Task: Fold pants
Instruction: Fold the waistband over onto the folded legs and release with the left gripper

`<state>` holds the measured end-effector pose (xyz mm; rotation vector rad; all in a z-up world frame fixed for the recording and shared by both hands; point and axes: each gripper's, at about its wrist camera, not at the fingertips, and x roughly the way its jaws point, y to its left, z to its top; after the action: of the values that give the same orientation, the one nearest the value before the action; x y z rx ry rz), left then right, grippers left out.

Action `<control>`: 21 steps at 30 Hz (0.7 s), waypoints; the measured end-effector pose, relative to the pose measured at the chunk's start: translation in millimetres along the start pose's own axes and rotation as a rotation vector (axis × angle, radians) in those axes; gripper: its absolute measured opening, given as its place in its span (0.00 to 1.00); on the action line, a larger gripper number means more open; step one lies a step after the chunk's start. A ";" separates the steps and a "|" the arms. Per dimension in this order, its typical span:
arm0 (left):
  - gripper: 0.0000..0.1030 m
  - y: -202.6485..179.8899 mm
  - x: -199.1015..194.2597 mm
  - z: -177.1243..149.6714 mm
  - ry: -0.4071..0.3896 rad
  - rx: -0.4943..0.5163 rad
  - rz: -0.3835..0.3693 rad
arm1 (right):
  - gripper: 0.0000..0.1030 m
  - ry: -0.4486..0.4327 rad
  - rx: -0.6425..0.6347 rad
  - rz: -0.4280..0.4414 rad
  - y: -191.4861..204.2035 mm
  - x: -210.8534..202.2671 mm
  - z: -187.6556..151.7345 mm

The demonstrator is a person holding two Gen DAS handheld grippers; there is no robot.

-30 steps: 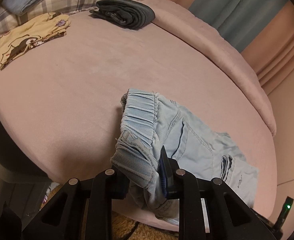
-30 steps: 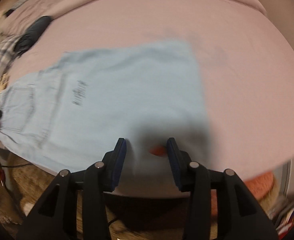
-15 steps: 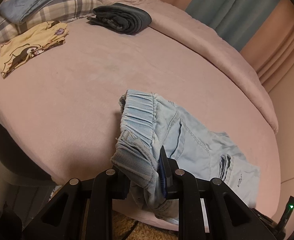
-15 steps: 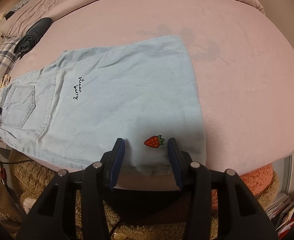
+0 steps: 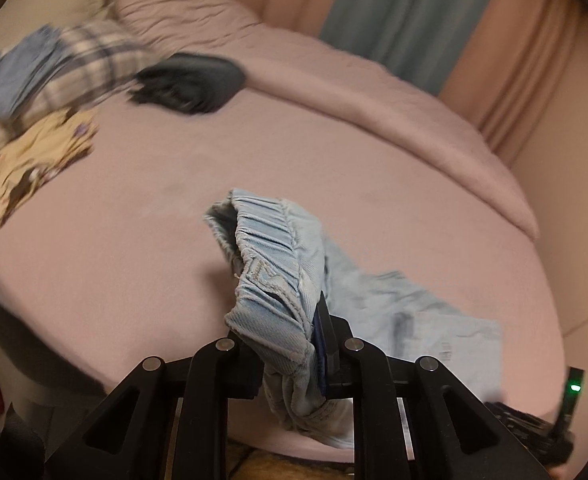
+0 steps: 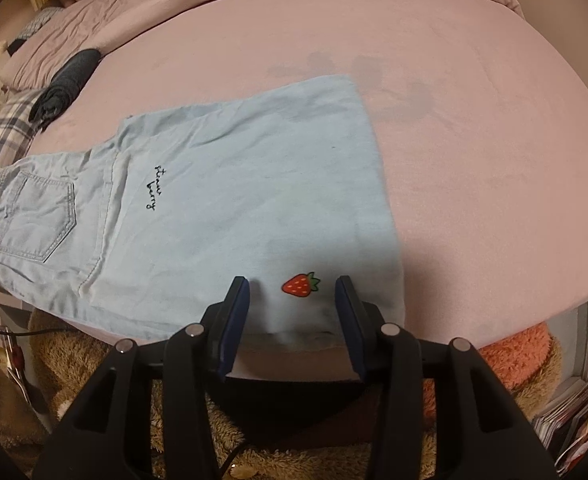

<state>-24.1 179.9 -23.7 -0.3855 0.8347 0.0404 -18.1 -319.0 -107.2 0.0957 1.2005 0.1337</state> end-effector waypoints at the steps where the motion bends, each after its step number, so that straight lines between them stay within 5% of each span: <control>1: 0.16 -10.1 -5.3 3.6 -0.009 0.022 -0.032 | 0.43 -0.006 0.005 0.001 -1.5 -2.3 -0.4; 6: 0.16 -76.8 -24.0 17.7 -0.047 0.170 -0.210 | 0.43 -0.061 0.054 0.009 -18.1 -17.5 -2.4; 11: 0.16 -163.9 -3.5 -1.3 0.018 0.361 -0.359 | 0.43 -0.111 0.114 0.034 -41.4 -32.6 -6.0; 16: 0.17 -225.1 67.2 -46.6 0.186 0.481 -0.412 | 0.45 -0.117 0.189 0.067 -64.7 -35.0 -13.0; 21: 0.24 -241.2 121.1 -76.7 0.445 0.442 -0.504 | 0.46 -0.102 0.243 0.088 -79.3 -33.3 -23.2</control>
<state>47.3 -85.1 -81.8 -0.1763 1.1295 -0.7096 -47.4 -402.3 -96.3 0.3641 1.1069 0.0582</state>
